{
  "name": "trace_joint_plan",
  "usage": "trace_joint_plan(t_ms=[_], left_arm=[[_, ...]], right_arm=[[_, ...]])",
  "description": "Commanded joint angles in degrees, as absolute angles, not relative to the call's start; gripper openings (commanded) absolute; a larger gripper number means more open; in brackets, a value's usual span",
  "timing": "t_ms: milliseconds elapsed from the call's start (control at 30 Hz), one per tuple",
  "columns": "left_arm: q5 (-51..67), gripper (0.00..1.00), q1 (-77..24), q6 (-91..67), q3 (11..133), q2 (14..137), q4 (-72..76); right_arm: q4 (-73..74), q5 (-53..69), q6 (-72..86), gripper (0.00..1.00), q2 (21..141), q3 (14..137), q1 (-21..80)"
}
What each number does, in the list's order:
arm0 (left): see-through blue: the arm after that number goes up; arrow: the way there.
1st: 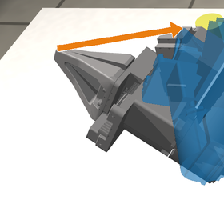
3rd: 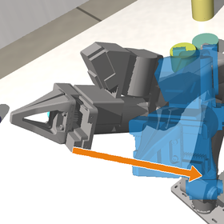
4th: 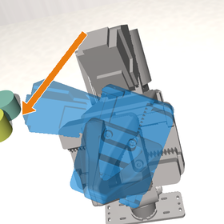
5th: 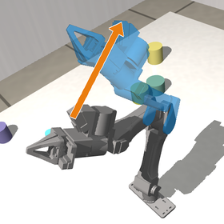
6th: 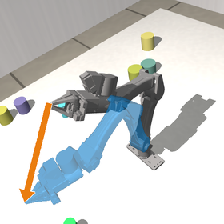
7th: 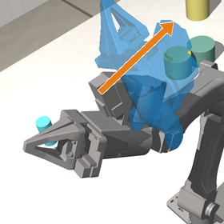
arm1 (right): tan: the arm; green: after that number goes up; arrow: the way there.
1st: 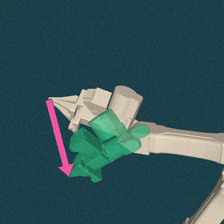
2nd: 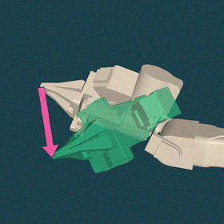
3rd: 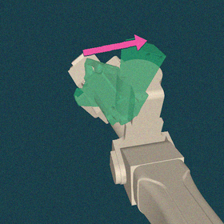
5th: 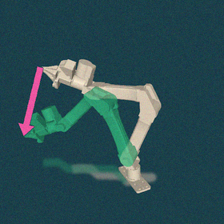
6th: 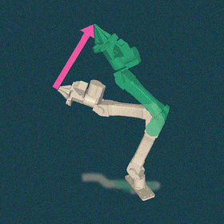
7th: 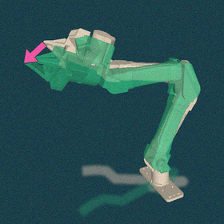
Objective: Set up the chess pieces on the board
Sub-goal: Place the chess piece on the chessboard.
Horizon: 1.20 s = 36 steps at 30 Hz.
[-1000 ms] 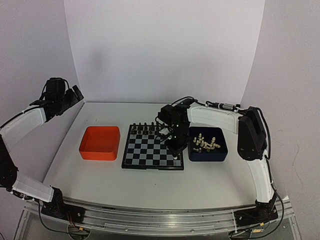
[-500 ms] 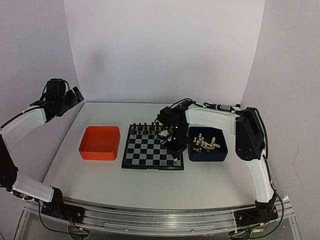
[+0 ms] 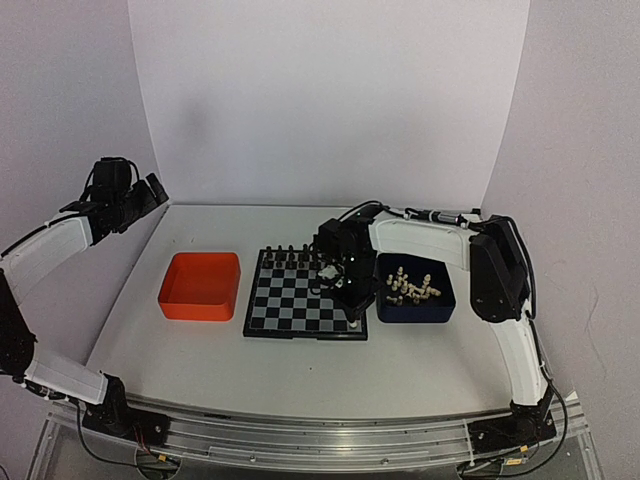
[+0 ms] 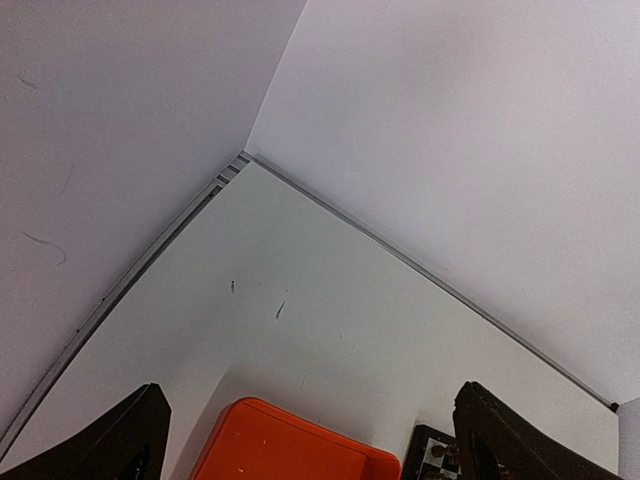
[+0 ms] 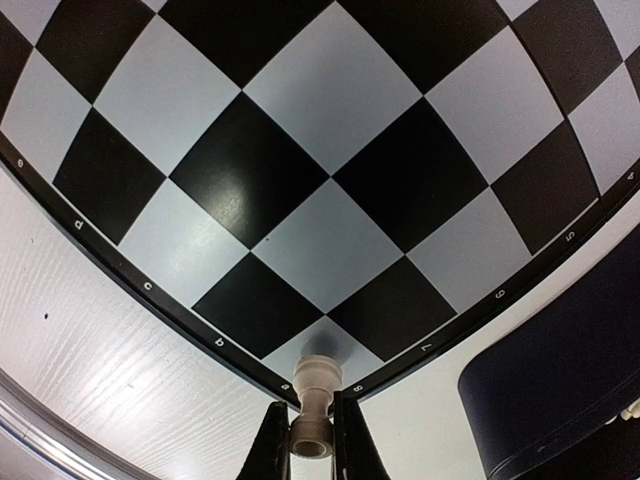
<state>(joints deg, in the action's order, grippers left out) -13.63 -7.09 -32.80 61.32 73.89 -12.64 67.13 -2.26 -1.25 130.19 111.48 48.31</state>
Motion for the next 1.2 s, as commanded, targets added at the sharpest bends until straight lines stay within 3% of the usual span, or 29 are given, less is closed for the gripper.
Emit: trace_joint_plan(t_ms=[0, 600, 1033, 1167], left_arm=[[-13.2, 1.00, -7.1, -31.6, 61.3, 72.3, -12.8], [-13.2, 1.00, -7.1, -31.7, 60.9, 71.6, -13.3], [-12.3, 1.00, -7.1, -32.0, 60.1, 71.0, -12.6], [-12.3, 1.00, -7.1, -32.1, 60.1, 71.2, -12.6]], right_arm=[[68.5, -2.5, -1.2, 0.05, 130.2, 111.8, 48.6], [68.4, -1.9, -1.0, 0.11, 131.6, 109.9, 48.6], [67.3, -3.6, -0.4, 0.48, 126.7, 112.4, 48.6], [65.1, -4.6, -0.4, 0.70, 122.1, 113.2, 48.7]])
